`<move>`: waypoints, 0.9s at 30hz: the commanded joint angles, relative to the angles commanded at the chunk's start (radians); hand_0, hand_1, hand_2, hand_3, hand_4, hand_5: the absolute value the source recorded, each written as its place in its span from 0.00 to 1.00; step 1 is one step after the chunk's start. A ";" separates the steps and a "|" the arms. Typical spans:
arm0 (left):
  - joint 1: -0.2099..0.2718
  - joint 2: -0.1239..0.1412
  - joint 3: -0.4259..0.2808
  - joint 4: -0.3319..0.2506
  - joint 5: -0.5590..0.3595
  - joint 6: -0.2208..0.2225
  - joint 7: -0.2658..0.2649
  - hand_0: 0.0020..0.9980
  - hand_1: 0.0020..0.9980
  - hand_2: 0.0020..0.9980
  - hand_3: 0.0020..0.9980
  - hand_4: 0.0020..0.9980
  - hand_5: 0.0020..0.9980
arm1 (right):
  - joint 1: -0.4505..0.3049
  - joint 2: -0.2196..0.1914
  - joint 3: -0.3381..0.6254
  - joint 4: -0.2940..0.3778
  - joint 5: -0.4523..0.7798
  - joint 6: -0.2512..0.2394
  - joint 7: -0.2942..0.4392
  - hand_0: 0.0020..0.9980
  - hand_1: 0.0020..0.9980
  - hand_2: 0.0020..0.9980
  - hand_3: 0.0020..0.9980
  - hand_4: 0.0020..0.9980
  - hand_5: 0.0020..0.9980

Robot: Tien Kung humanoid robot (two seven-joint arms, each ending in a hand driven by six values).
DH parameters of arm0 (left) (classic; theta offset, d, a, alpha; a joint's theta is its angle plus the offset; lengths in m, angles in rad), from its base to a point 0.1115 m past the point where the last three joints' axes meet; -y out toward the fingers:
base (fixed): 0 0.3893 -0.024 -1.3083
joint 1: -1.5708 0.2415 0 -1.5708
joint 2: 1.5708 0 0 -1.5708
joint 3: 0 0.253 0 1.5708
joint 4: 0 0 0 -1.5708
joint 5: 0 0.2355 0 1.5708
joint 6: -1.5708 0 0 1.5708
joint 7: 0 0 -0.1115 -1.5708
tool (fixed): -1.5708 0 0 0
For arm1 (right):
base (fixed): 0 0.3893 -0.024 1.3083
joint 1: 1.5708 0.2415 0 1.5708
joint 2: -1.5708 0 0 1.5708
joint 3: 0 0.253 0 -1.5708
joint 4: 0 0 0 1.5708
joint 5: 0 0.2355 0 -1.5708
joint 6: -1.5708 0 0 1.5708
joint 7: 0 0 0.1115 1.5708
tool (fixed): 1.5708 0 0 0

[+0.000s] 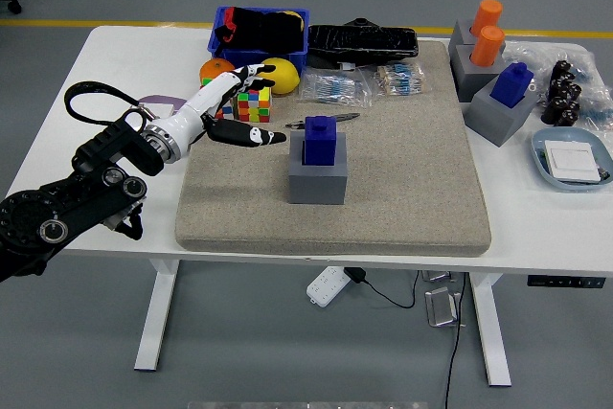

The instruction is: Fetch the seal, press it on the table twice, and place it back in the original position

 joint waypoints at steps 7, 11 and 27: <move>-0.005 -0.035 0.014 0.015 -0.004 -0.011 0.019 0.97 0.90 0.86 0.96 0.98 0.04 | 0.009 -0.002 -0.009 0.002 -0.003 0.002 0.000 0.80 0.70 0.68 0.65 0.78 0.47; -0.013 -0.056 0.033 0.032 -0.011 -0.007 0.020 0.97 0.90 0.86 0.96 0.98 0.04 | 0.010 -0.006 -0.017 0.001 -0.002 0.000 0.001 0.80 0.70 0.68 0.65 0.78 0.47; -0.032 -0.133 0.068 0.101 -0.018 0.030 0.038 0.95 0.84 0.78 0.96 0.91 0.00 | 0.014 -0.009 -0.037 0.002 0.005 0.000 0.001 0.80 0.70 0.68 0.65 0.79 0.47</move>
